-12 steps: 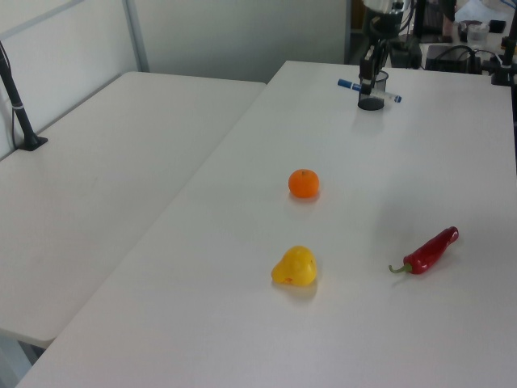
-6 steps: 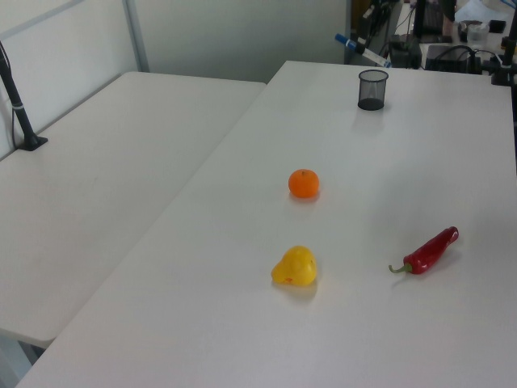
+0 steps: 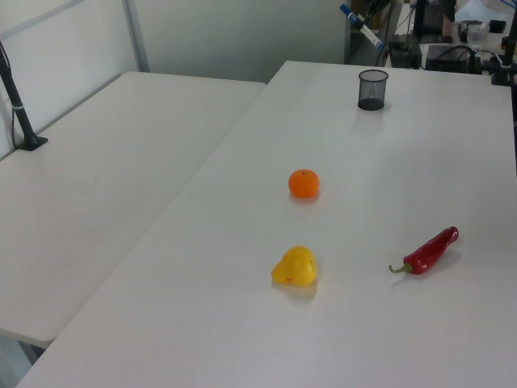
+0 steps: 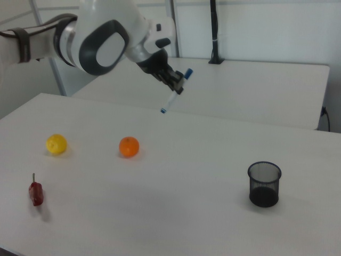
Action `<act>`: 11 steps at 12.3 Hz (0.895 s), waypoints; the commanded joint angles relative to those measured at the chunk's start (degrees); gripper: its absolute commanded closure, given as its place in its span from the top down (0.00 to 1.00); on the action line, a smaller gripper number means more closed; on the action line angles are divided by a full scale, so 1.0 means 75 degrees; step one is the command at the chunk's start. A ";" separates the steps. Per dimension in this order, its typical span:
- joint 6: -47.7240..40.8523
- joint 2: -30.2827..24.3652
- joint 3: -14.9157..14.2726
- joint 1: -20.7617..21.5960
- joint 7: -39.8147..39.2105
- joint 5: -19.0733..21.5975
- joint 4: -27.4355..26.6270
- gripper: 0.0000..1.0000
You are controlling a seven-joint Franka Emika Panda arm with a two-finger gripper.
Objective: Place marker
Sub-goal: 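Lift the marker and carry it toward the black mesh pen cup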
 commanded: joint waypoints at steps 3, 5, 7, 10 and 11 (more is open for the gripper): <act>0.2393 0.0599 -0.0433 -0.0380 -0.0108 -0.0106 -0.0556 0.00; 0.3274 0.0915 -0.0527 -0.0638 -0.0108 -0.0106 -0.0697 0.00; 0.4211 0.1395 -0.0563 -0.0896 -0.0108 -0.0082 -0.0674 0.00; 0.4765 0.1713 -0.0563 -0.1224 -0.0108 -0.0071 -0.0639 0.00; 0.4939 0.1865 -0.0563 -0.1387 -0.0097 -0.0036 -0.0639 0.00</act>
